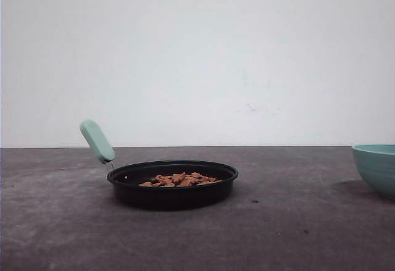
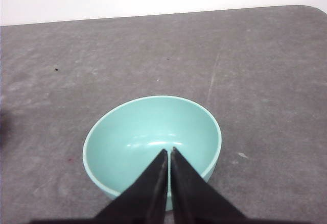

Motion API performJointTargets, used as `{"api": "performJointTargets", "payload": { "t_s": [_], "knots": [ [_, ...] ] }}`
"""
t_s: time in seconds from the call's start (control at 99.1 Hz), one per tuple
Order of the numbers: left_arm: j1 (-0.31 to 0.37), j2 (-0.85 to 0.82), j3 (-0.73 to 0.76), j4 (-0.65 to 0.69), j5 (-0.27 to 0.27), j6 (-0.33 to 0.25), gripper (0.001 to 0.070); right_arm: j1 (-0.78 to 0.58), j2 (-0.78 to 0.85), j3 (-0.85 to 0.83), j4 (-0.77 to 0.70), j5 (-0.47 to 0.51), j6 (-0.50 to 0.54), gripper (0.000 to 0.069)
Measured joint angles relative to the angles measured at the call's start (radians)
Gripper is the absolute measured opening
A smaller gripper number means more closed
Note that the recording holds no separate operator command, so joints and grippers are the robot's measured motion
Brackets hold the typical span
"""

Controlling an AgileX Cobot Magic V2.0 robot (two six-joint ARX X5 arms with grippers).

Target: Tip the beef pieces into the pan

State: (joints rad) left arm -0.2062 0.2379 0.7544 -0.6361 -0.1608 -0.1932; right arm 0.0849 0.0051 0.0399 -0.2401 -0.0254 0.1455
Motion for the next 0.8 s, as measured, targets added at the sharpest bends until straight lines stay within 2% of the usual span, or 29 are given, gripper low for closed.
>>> {"api": "performJointTargets", "payload": {
  "t_s": [0.121, 0.202, 0.353, 0.474, 0.797],
  "knots": [
    [0.099, -0.089, -0.185, 0.227, 0.014, 0.05, 0.0014, 0.0, 0.0, 0.0, 0.0, 0.0, 0.0, 0.0005],
    [0.14, -0.141, -0.31, 0.302, 0.041, 0.055, 0.0014, 0.0, 0.0, 0.0, 0.0, 0.0, 0.0, 0.0005],
    [0.173, -0.212, -0.503, 0.293, 0.111, 0.043, 0.0014, 0.0, 0.0, 0.0, 0.0, 0.0, 0.0, 0.0005],
    [0.19, -0.231, -0.562, 0.278, 0.192, 0.028, 0.0014, 0.0, 0.0, 0.0, 0.0, 0.0, 0.0, 0.0005],
    [0.211, -0.233, -0.615, 0.259, 0.188, 0.025, 0.0014, 0.0, 0.0, 0.0, 0.0, 0.0, 0.0, 0.0005]
  ]
}}
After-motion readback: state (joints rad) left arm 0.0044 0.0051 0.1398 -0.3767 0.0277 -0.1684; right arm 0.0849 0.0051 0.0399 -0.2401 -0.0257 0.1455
